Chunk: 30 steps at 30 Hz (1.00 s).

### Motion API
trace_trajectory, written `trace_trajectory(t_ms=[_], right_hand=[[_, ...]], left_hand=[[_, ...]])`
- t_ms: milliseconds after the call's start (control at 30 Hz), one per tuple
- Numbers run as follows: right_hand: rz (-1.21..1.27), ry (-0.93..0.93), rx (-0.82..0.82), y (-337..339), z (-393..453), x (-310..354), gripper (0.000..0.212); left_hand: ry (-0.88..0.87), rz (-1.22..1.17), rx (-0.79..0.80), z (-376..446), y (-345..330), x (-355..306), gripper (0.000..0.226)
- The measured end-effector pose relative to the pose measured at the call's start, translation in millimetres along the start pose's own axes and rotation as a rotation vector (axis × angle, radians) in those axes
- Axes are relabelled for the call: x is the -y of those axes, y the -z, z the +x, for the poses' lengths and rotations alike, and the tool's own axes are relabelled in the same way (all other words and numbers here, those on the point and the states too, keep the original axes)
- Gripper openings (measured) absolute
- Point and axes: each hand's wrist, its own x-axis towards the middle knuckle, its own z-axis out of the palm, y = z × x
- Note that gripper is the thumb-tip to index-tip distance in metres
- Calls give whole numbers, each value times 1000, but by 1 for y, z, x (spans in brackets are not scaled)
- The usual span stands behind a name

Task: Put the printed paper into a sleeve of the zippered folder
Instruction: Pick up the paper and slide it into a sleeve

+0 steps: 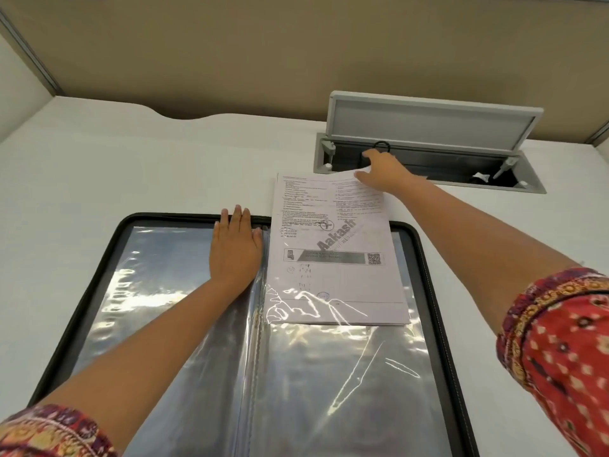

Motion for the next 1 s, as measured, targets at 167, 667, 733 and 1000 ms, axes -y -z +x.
trace_trajectory(t_ms=[167,667,733,1000], right_hand=[[-302,77,-98,0,6,10,35],[-427,324,30,-40,1,39,36],[-388,334,17,-42,-4,39,35],[-357,369,85,-34,-32,29,31]], left_hand=[[17,0,-5,0,-1,-1,50],[31,-29,-23,-1,-4,-1,50],[30,-30,-25,-1,-4,-1,50],[30,-20,-35,-4,-2,-2,49]])
